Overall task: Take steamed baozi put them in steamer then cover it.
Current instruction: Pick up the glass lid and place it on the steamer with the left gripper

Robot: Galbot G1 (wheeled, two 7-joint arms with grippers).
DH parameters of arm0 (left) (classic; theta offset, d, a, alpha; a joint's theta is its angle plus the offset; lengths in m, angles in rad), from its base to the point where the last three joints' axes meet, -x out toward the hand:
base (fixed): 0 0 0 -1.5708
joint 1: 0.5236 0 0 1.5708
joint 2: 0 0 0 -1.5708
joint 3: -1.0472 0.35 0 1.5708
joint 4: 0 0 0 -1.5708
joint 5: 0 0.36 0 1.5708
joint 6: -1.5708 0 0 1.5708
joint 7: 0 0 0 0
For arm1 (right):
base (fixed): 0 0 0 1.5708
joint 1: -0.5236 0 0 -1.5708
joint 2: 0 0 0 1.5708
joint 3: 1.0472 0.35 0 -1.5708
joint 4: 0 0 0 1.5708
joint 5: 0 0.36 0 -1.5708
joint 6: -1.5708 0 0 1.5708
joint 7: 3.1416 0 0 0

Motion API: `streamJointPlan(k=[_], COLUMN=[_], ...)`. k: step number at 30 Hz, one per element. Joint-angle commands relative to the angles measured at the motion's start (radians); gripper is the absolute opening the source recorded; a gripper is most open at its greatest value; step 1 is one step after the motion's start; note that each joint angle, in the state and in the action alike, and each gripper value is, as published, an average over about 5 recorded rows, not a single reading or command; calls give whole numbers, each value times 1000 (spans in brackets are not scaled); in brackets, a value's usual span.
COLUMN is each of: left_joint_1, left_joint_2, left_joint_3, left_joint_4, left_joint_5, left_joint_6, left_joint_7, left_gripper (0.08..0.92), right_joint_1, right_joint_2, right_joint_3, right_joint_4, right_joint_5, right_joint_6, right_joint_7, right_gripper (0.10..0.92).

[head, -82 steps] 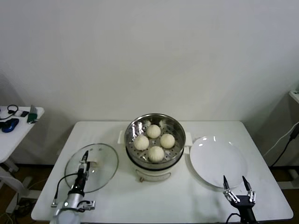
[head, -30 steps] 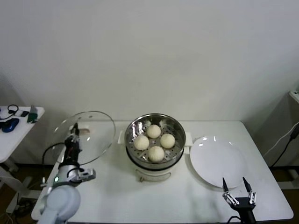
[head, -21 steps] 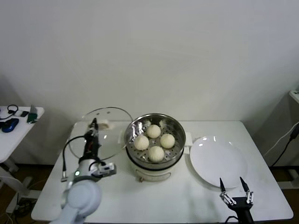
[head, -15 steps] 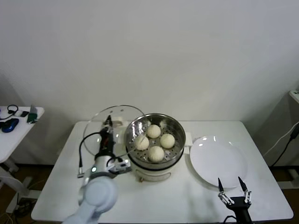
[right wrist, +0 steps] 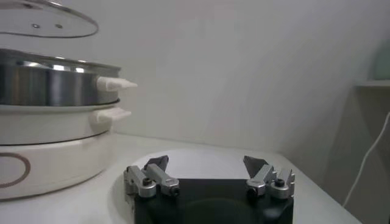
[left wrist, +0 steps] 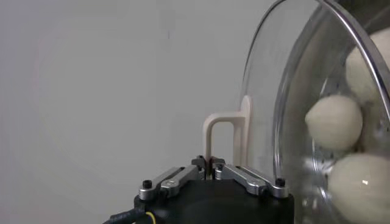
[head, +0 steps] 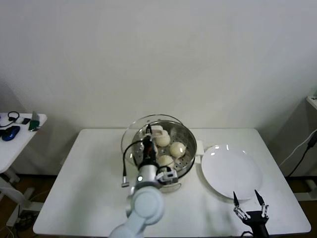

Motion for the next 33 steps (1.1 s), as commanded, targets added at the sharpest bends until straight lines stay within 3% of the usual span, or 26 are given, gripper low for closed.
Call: streamJointPlan(k=[1, 33], left_joint_1=[-19, -17], left_joint_2=[-167, -167], left_joint_3=[48, 21], left_joint_4=[173, 247], left_joint_5=[152, 127], left_joint_6=[-11, -21], left_joint_7=[-23, -91], left_gripper=[141, 141], right_joint_1=[-3, -4], right_joint_2=[-12, -18], right_joint_3=[7, 1], right_joint_4=[-4, -26], right_joint_5=[4, 17], right_joint_6=[7, 28], right_joint_7=[0, -8], right_gripper=[823, 823])
